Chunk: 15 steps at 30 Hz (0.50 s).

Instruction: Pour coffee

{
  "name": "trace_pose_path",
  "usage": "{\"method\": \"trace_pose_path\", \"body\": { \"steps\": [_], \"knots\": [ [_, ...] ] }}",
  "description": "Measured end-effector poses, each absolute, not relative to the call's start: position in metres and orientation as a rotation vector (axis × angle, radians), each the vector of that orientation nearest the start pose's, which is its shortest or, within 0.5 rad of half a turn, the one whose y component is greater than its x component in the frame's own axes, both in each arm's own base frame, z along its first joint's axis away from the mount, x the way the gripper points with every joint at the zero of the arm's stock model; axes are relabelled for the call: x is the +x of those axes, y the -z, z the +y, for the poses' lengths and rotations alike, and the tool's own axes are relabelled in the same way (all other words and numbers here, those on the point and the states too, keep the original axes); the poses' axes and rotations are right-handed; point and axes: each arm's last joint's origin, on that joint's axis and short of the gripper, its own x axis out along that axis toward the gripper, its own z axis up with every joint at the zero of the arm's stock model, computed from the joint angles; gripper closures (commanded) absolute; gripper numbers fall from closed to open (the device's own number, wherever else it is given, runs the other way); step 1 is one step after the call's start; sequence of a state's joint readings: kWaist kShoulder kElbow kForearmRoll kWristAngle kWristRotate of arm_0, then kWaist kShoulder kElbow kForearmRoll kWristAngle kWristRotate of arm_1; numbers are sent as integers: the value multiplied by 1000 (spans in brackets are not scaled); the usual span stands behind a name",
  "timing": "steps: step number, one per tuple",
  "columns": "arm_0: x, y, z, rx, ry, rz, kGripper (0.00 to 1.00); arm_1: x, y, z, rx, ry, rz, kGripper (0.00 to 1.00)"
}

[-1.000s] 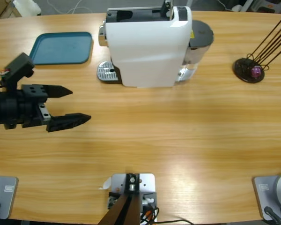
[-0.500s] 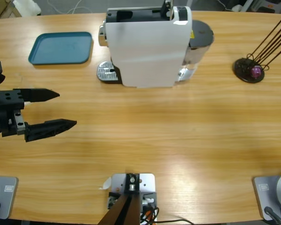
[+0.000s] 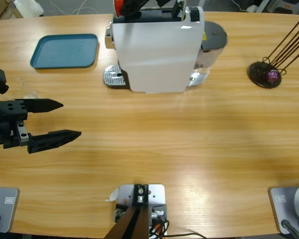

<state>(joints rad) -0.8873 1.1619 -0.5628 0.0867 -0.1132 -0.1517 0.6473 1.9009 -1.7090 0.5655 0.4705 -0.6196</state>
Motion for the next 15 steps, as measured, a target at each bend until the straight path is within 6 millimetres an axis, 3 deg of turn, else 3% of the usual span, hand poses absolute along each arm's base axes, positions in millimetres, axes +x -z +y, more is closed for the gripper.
{"method": "trace_pose_path", "body": {
  "steps": [15],
  "knots": [
    [100, -272, -132, 129, 899, 742, 18, 317, -375, 278, -757, -1178, 441, 1000]
  ]
}}
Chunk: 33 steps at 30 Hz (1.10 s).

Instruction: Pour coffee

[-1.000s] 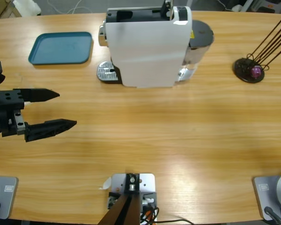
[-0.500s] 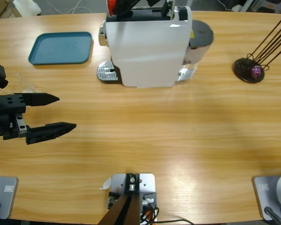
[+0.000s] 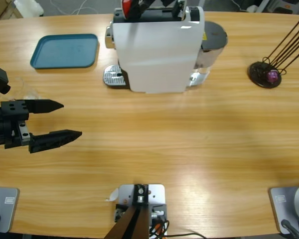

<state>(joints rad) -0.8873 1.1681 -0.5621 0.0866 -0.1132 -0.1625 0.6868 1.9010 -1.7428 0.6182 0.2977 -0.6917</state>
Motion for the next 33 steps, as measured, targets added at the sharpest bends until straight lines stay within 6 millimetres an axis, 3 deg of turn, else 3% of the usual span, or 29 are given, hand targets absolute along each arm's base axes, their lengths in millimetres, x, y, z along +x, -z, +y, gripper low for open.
{"method": "trace_pose_path", "body": {
  "steps": [16, 17, 18, 19, 21, 23, 29, 30, 32, 33],
  "knots": [
    [99, -268, -130, 133, 895, 757, 18, 315, -375, 279, -773, -1178, 445, 1000],
    [99, -267, -130, 133, 895, 758, 18, 314, -375, 279, -773, -1179, 446, 894],
    [99, -267, -130, 134, 894, 759, 18, 314, -375, 279, -773, -1180, 446, 604],
    [98, -266, -130, 135, 894, 762, 18, 314, -375, 279, -772, -1181, 446, 412],
    [98, -264, -129, 137, 892, 768, 18, 314, -375, 279, -771, -1183, 448, 182],
    [97, -263, -128, 136, 891, 773, 18, 314, -374, 279, -767, -1182, 453, 91],
    [97, -262, -127, 136, 890, 774, 18, 313, -374, 280, -762, -1180, 460, 116],
    [97, -262, -127, 136, 890, 774, 18, 313, -373, 281, -765, -1178, 460, 196],
    [97, -262, -127, 136, 890, 774, 18, 311, -374, 282, -769, -1175, 459, 478],
    [97, -262, -127, 136, 890, 774, 18, 310, -375, 284, -769, -1174, 459, 690]
  ]
}}
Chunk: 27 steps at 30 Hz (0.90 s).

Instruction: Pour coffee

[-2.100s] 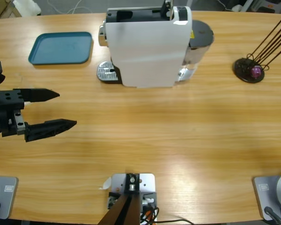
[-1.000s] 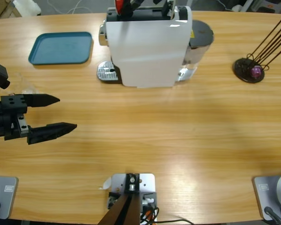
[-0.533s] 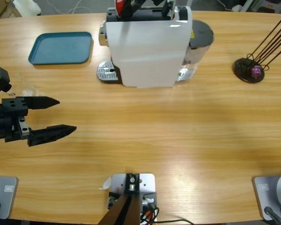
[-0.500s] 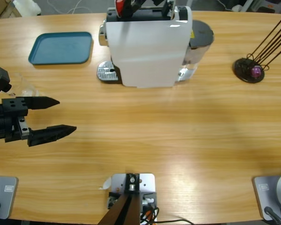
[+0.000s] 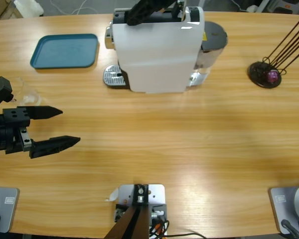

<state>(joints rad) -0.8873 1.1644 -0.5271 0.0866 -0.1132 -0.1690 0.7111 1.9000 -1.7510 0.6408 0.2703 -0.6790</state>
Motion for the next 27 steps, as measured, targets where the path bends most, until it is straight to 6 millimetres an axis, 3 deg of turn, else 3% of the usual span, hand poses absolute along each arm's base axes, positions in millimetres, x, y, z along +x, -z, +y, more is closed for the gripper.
{"method": "trace_pose_path", "body": {
  "steps": [1, 2, 6, 9, 12, 15, 18, 23, 27],
  "knots": [
    [97, -262, -127, 136, 890, 774, 18, 306, -377, 287, -763, -1176, 461, 897],
    [97, -262, -127, 136, 890, 774, 18, 301, -379, 292, -757, -1186, 463, 995],
    [97, -262, -128, 132, 889, 774, 13, 258, -395, 327, -681, -1233, 492, 1000],
    [96, -263, -127, 128, 889, 770, 19, 220, -406, 336, -569, -1186, 560, 1000],
    [94, -266, -125, 121, 893, 754, 23, 198, -401, 317, -354, -1021, 700, 1000],
    [93, -268, -124, 112, 898, 748, 23, 184, -382, 283, -147, -780, 837, 1000],
    [92, -268, -124, 91, 908, 757, 23, 181, -366, 242, -1, -519, 857, 1000],
    [90, -270, -123, 73, 924, 759, 23, 204, -380, 197, 157, -282, 720, 1000],
    [89, -271, -122, 66, 940, 755, 23, 233, -408, 183, 290, -238, 573, 1000]
  ]
}}
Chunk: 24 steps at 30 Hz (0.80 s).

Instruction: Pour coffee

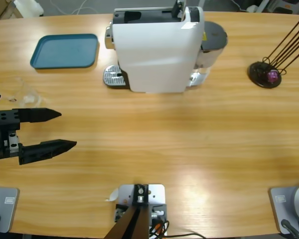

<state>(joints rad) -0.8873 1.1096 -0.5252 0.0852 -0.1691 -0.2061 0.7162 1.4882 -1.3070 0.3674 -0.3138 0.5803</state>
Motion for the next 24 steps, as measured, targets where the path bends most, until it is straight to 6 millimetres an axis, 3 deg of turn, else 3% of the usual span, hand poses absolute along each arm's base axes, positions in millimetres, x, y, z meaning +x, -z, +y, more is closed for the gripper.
{"method": "trace_pose_path", "body": {
  "steps": [4, 8, 17, 24],
  "knots": [
    [87, -269, -120, 66, 941, 759, 23, 252, -433, 196, 364, -360, 516, 1000],
    [86, -268, -119, 67, 941, 760, 23, 264, -426, 221, 354, -452, 549, 1000],
    [85, -265, -118, 71, 939, 770, 23, 262, -426, 236, 350, -505, 545, 1000],
    [85, -263, -118, 68, 936, 777, 23, 232, -415, 284, 296, -642, 599, 1000]
  ]
}}
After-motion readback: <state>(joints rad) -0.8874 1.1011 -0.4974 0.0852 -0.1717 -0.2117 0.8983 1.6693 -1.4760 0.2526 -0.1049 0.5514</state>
